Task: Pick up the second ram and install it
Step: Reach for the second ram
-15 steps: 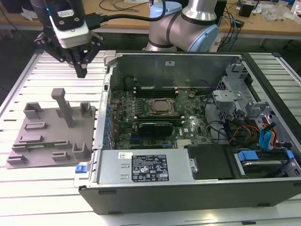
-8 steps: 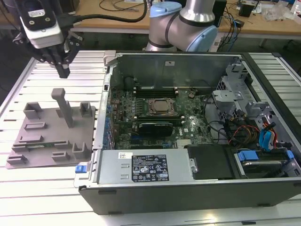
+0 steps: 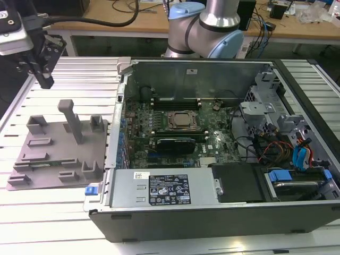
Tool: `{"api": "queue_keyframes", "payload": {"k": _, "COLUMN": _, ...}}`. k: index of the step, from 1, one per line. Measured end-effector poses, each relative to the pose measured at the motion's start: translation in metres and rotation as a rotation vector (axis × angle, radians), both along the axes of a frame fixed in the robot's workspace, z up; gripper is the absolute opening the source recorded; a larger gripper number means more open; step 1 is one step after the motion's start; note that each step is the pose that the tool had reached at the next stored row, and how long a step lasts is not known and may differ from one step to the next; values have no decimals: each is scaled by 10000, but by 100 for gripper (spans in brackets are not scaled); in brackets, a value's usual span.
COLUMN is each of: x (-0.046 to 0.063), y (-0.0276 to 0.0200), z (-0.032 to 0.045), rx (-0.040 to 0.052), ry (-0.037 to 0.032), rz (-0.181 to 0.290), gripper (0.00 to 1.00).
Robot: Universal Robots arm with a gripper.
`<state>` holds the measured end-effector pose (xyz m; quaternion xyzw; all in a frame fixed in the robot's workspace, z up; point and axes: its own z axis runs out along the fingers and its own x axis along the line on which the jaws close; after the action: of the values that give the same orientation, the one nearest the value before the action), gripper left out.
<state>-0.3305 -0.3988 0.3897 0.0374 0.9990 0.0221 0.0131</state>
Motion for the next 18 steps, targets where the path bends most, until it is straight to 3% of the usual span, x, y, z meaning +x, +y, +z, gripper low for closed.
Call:
{"api": "queue_keyframes", "payload": {"k": 1, "x": -80, "y": 0, "z": -2, "rx": -1, "ry": 1, "rz": 0, "gripper": 8}}
{"api": "queue_keyframes", "payload": {"k": 3, "x": -136, "y": 0, "z": -5, "rx": 0, "ry": 2, "rz": 1, "gripper": 8}}
{"api": "queue_keyframes", "payload": {"k": 4, "x": -152, "y": -26, "z": -10, "rx": 0, "ry": 1, "rz": 2, "gripper": 8}}
{"api": "queue_keyframes", "payload": {"k": 6, "x": -163, "y": -89, "z": -14, "rx": 0, "ry": 1, "rz": 3, "gripper": 8}}
{"api": "queue_keyframes", "payload": {"k": 8, "x": -184, "y": -190, "z": -21, "rx": 0, "ry": 1, "rz": 1, "gripper": 8}}
{"api": "queue_keyframes", "payload": {"k": 10, "x": -196, "y": -250, "z": -26, "rx": -1, "ry": 1, "rz": 2, "gripper": 8}}
{"api": "queue_keyframes", "payload": {"k": 11, "x": -204, "y": -311, "z": -34, "rx": 0, "ry": 0, "rz": 3, "gripper": 8}}
{"api": "queue_keyframes", "payload": {"k": 16, "x": -223, "y": -506, "z": -66, "rx": -1, "ry": 2, "rz": 2, "gripper": 8}}
{"api": "queue_keyframes", "payload": {"k": 18, "x": -223, "y": -517, "z": -67, "rx": 0, "ry": 1, "rz": 1, "gripper": 8}}
